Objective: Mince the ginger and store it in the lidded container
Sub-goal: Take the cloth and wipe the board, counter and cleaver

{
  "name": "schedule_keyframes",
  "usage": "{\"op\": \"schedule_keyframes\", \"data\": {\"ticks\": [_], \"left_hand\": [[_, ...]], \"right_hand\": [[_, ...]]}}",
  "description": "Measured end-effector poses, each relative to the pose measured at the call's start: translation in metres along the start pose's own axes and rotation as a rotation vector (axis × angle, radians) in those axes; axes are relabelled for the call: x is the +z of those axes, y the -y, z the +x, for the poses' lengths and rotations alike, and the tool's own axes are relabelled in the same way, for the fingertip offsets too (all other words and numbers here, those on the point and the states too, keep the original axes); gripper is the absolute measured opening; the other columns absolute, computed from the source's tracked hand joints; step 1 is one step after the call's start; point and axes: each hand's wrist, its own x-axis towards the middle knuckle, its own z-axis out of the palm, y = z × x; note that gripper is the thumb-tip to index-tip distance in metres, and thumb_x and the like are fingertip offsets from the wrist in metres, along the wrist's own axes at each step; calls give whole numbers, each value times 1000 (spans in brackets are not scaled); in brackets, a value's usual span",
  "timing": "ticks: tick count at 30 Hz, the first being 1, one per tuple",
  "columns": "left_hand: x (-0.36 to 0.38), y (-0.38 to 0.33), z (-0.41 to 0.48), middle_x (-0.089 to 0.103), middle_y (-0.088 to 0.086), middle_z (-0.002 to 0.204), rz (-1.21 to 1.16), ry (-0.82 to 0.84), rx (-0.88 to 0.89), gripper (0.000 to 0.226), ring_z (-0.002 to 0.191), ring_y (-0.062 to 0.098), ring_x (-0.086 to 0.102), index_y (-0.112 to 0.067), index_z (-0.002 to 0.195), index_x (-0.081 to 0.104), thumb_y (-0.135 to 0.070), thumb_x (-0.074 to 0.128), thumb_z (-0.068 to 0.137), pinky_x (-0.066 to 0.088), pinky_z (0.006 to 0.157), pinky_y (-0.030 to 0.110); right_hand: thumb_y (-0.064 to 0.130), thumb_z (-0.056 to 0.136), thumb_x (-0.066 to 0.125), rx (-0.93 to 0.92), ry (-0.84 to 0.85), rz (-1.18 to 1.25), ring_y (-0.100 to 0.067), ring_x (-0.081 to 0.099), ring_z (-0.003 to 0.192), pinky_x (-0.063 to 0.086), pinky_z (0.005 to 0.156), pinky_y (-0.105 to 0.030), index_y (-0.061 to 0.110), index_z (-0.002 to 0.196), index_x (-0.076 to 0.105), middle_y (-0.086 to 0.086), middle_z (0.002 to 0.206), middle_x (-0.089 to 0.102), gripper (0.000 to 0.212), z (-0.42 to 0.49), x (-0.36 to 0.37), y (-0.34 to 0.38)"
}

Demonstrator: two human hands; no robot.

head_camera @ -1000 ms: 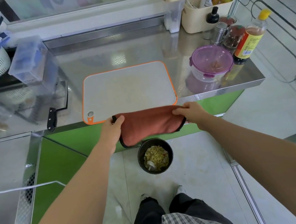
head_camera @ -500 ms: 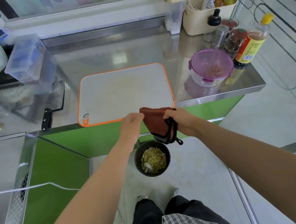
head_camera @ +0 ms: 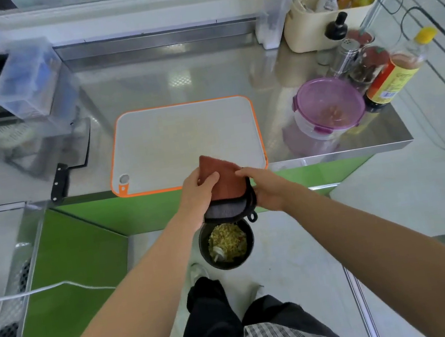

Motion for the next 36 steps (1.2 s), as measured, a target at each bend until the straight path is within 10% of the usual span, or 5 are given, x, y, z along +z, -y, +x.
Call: {"op": "schedule_keyframes", "data": {"ticks": [3, 8, 15, 23, 36], "left_hand": [[-21, -8, 19, 70, 5, 100, 10, 76, -60, 9, 88, 19, 67, -21, 100, 66, -20, 63, 91, 54, 71, 29], [-35, -17, 52, 68, 16, 97, 159, -69, -90, 17, 87, 33, 67, -20, 84, 60, -35, 67, 83, 57, 75, 54], [-52, -41, 77, 65, 14, 86, -125, 145, -249, 55, 74, 23, 63, -1, 109, 64, -38, 24, 100, 55, 57, 29], [-93, -20, 135, 19, 9, 157, 1212, 108, 225, 61, 143, 32, 14, -27, 148, 29, -33, 53, 92, 24, 113, 46], [-54, -18, 185, -12, 10, 160, 1168, -58, -131, 77, 146, 31, -15, -20, 153, 7, -64, 27, 93, 1, 110, 68]], "right_hand": [[9, 94, 53, 137, 106, -74, -23, 62, 92, 51, 87, -35, 4, 115, 58, -11, 103, 65, 22, 15, 4, 12], [13, 78, 73, -346, -628, -647, -23, 56, 91, 42, 67, -16, 6, 120, 43, -6, 103, 57, 52, 45, 50, 28], [36, 86, 66, -288, -254, -587, -24, 62, 100, 53, 84, -40, 9, 127, 40, -9, 113, 59, 55, 76, 84, 16], [13, 91, 57, -409, -628, -637, -32, 54, 113, 41, 92, -35, 23, 145, 26, -11, 129, 54, 63, 97, 56, 30], [12, 90, 50, -376, -893, -925, -34, 39, 119, 32, 99, -40, 17, 129, 48, -13, 132, 42, 40, 169, -10, 91]]}}
